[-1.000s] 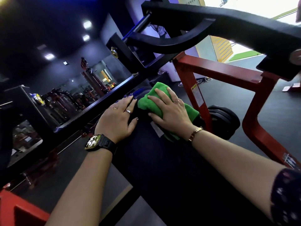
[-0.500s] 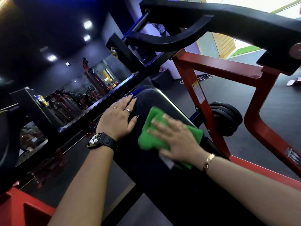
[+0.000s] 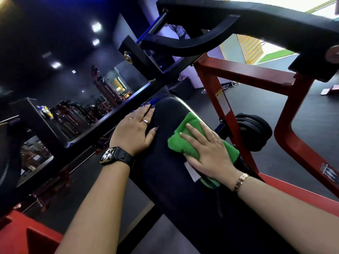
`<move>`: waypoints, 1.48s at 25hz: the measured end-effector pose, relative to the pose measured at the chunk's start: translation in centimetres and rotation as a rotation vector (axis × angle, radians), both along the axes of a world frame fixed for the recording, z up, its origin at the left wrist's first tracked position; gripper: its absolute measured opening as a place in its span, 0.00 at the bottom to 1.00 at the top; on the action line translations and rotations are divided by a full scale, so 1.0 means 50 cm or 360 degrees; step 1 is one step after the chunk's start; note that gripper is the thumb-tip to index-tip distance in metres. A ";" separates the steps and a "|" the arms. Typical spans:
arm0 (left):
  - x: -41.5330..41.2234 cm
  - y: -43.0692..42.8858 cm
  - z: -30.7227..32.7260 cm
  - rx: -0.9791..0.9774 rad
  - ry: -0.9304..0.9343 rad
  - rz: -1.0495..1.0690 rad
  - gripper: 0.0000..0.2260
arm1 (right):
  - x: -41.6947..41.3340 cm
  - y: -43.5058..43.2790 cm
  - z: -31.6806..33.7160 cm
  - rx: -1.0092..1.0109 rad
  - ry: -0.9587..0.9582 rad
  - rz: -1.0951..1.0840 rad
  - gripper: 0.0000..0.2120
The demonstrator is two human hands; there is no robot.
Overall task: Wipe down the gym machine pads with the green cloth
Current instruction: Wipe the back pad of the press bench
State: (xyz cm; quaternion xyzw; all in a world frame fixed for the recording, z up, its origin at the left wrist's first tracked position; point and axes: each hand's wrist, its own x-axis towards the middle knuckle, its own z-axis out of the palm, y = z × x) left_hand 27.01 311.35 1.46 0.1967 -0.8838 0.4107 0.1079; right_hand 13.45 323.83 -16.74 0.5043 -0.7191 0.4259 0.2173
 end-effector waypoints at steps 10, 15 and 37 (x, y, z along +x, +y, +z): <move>-0.001 0.000 0.001 0.0006 -0.0049 -0.0040 0.31 | 0.042 0.023 -0.054 -0.0014 0.0249 0.0170 0.35; -0.016 -0.016 0.039 0.0230 -0.0134 -0.0075 0.32 | -0.052 -0.056 0.099 -0.0007 -0.0403 0.0024 0.29; -0.237 0.001 -0.026 0.0158 -0.0633 -0.0482 0.27 | -0.043 0.094 -0.161 -0.0152 -0.1173 -0.0429 0.30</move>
